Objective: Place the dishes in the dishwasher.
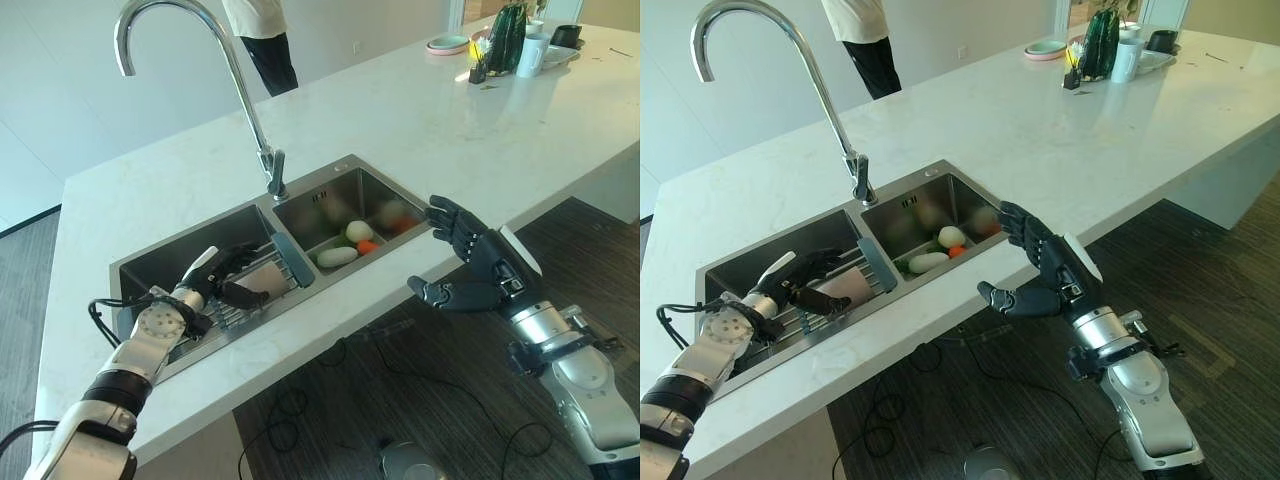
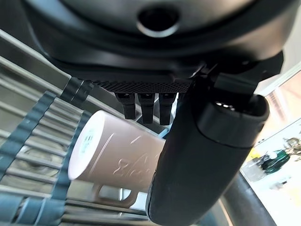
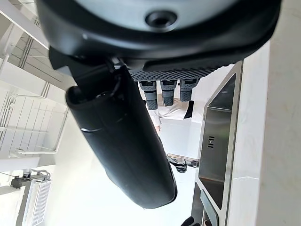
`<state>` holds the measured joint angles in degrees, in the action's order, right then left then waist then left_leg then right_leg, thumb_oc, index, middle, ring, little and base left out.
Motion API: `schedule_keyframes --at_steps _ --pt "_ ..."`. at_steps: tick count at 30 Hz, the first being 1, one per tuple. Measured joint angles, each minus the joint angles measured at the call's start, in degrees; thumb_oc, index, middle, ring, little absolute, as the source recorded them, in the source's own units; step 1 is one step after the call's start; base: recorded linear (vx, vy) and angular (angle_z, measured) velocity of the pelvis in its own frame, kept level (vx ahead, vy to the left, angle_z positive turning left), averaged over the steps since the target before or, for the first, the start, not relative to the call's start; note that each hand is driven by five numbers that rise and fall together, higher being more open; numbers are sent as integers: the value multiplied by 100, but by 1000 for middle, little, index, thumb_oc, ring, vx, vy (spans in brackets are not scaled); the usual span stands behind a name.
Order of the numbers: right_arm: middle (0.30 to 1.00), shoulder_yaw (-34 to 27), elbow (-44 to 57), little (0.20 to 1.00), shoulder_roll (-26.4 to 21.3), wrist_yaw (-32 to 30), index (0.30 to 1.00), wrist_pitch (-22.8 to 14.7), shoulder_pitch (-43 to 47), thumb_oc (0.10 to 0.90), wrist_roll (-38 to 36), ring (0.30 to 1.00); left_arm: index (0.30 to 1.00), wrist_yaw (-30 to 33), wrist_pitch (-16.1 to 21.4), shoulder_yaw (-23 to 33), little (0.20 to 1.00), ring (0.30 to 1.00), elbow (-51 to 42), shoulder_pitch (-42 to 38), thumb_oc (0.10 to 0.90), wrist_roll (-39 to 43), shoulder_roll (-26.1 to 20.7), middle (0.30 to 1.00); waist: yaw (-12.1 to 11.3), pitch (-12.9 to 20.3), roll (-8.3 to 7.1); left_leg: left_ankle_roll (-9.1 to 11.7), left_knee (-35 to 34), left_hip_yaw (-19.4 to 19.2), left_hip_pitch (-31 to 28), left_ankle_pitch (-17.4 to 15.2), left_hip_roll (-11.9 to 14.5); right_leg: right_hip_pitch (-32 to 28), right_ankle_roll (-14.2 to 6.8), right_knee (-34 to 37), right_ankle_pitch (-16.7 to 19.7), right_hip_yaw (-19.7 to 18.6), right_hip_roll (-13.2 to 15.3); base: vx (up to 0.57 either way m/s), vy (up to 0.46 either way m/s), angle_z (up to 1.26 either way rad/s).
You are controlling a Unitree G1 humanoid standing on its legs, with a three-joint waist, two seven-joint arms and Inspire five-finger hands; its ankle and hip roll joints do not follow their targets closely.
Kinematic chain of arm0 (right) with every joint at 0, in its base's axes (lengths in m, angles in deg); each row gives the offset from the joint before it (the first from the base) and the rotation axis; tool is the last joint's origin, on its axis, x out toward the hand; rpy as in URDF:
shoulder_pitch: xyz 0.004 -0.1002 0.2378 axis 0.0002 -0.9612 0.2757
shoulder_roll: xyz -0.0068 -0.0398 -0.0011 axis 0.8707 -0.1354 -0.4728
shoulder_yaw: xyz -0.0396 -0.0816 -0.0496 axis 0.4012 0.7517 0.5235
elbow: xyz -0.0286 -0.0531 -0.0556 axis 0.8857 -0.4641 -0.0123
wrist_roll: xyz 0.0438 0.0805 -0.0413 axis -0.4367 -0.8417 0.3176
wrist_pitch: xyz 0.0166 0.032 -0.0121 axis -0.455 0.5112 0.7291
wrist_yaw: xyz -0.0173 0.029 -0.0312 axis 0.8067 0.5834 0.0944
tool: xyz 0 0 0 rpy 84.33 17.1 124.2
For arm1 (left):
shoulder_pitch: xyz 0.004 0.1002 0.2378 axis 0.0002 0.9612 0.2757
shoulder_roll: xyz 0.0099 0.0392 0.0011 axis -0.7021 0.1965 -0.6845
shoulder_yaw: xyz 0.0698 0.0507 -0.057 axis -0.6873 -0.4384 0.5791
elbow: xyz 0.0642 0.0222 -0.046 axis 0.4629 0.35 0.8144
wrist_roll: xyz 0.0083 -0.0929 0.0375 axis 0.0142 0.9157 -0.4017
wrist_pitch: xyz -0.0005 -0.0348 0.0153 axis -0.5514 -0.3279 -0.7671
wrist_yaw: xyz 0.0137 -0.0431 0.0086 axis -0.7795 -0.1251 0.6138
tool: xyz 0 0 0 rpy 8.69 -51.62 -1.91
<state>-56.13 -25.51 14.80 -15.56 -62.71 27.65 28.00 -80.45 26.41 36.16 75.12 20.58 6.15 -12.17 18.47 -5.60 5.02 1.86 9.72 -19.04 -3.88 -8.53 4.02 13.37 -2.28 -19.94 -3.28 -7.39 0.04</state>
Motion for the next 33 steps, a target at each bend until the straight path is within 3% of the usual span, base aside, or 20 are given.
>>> schedule_keyframes --at_steps 13,20,22,23,24,25,33 --pt "900 1 0 900 -1 -20 900 1 0 800 1 900 900 -249 -319 -40 900 900 100 -4 800 -168 -1 900 -78 1 -1 -3 -1 -6 -19 -3 -5 -15 -5 6 2 -1 2 0 0 0" --pt "900 20 -87 900 -159 -24 900 23 3 800 2 900 900 -70 -612 -39 900 900 982 -251 800 -454 225 900 19 65 33 -3 116 -89 -1 -105 61 -62 -60 157 110 47 6 -25 46 -10" --pt "900 43 -120 900 -252 -10 900 31 23 800 2 900 742 24 -721 -54 742 742 1073 -362 695 -651 315 742 2 75 28 -36 175 -178 78 -178 44 2 -70 202 109 -11 23 75 98 -13" --pt "900 47 -168 900 -248 -4 900 61 12 800 2 900 627 53 -759 -52 627 627 1116 -354 618 -757 372 627 9 83 41 -43 189 -160 66 -198 55 -21 -83 224 139 14 27 4 15 -8" --pt "900 36 -169 900 -258 -7 900 67 1 800 2 900 439 55 -801 -50 439 439 1110 -360 493 -804 372 439 55 84 42 -53 187 -166 64 -203 39 -25 -83 227 141 20 46 8 12 -4" --pt "900 38 -169 900 -261 -2 900 77 3 800 2 900 300 59 -837 -49 300 300 1103 -378 400 -828 373 300 52 86 45 -55 188 -182 56 -205 28 -22 -81 229 146 10 51 0 0 0" --pt "900 55 -167 900 -258 65 900 226 1 800 2 900 300 4 -961 -69 300 300 1157 -429 400 -1015 386 300 47 90 55 -56 87 -205 -107 -204 19 -152 -39 270 175 13 46 -7 -10 -1"
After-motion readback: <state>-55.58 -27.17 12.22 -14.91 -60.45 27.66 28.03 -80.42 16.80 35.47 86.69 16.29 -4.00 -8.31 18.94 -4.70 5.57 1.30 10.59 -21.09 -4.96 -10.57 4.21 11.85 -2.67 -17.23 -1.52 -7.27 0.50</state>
